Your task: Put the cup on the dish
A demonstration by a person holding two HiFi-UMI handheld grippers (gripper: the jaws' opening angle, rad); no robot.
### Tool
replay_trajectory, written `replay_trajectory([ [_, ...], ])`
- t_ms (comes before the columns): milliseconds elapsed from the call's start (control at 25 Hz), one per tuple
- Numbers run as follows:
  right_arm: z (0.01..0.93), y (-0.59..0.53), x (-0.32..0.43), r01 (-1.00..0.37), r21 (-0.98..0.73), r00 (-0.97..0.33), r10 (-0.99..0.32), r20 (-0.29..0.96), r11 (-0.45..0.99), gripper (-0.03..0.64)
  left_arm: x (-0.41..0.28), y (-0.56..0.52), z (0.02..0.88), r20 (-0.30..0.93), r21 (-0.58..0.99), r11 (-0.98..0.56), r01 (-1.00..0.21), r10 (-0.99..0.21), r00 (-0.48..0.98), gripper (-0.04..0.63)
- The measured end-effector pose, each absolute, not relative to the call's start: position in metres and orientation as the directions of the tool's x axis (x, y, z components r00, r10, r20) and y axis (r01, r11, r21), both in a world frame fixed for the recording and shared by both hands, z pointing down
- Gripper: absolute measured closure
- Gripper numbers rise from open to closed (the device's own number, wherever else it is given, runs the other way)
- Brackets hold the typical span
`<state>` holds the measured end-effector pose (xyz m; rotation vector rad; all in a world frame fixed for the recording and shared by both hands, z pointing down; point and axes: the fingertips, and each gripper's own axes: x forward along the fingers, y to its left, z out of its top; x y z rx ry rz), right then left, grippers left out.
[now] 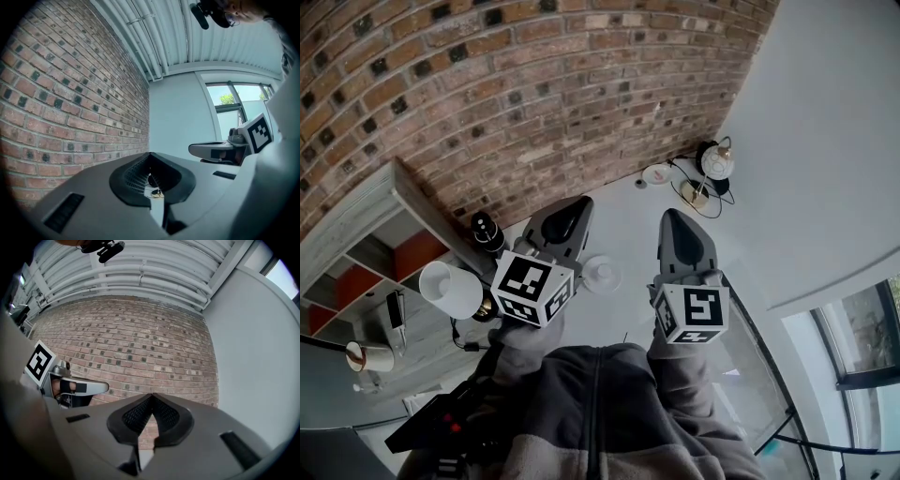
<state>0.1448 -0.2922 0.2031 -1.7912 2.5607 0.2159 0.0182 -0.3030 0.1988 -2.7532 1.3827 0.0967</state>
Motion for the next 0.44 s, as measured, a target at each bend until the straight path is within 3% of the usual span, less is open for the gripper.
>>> replay_trajectory([
  [440,0.209,-0.276,0.132,-0.93,0.11,-0.36,-0.93,-0.073,0.351,0.614,0.004,-0.288,0.204,-0.081,-0.006,-0.581,-0.814,-0.811,0.579,0.592],
])
